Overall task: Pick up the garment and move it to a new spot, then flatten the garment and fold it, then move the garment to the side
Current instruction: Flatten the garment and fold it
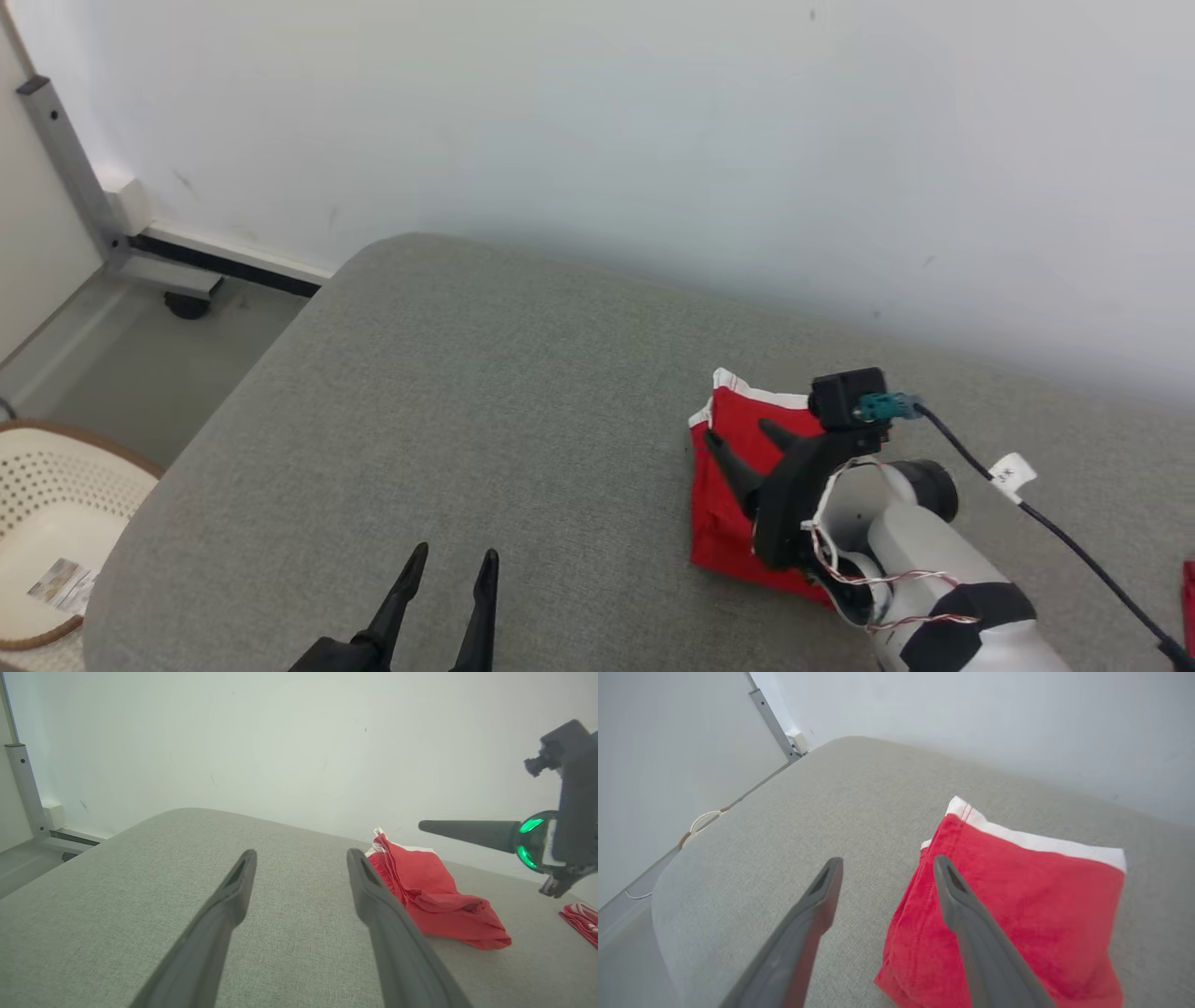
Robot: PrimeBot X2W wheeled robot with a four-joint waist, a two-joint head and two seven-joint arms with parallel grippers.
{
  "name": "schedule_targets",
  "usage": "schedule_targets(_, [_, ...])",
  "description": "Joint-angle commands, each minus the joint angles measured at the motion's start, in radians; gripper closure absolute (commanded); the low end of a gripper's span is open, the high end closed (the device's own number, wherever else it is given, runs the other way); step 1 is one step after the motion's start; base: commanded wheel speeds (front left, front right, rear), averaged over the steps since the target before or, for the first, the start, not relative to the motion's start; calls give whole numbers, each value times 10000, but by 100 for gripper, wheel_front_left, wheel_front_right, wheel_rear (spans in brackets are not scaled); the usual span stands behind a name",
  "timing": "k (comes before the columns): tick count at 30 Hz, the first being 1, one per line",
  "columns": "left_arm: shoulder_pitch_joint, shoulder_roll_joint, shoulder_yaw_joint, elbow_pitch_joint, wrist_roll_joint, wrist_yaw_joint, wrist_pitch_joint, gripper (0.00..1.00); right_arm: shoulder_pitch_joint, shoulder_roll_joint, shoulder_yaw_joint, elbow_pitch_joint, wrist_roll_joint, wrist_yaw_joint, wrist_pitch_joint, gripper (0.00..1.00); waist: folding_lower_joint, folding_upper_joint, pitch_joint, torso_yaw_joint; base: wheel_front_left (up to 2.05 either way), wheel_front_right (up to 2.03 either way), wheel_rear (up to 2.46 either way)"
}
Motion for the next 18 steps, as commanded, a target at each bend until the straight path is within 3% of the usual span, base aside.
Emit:
schedule_targets(1, [257,36,133,-20,-192,92,-24,0,315,-213,-183,-205,-280,32,-383,0,1,0,-293,-568,0,0,0])
schedule_targets(11, [727,-88,1263,-443,-307,520,-26,0,2288,-544,-2141,-2382,-1498,32,-1725,0,1,0,-586,-1966,0,0,0])
schedule_targets(18, [1259,-320,2439,-837,-274,497,-28,0,4453,131,-4126,-5191,-2679,32,-1999,0,1,0,-695,-3020,0,0,0])
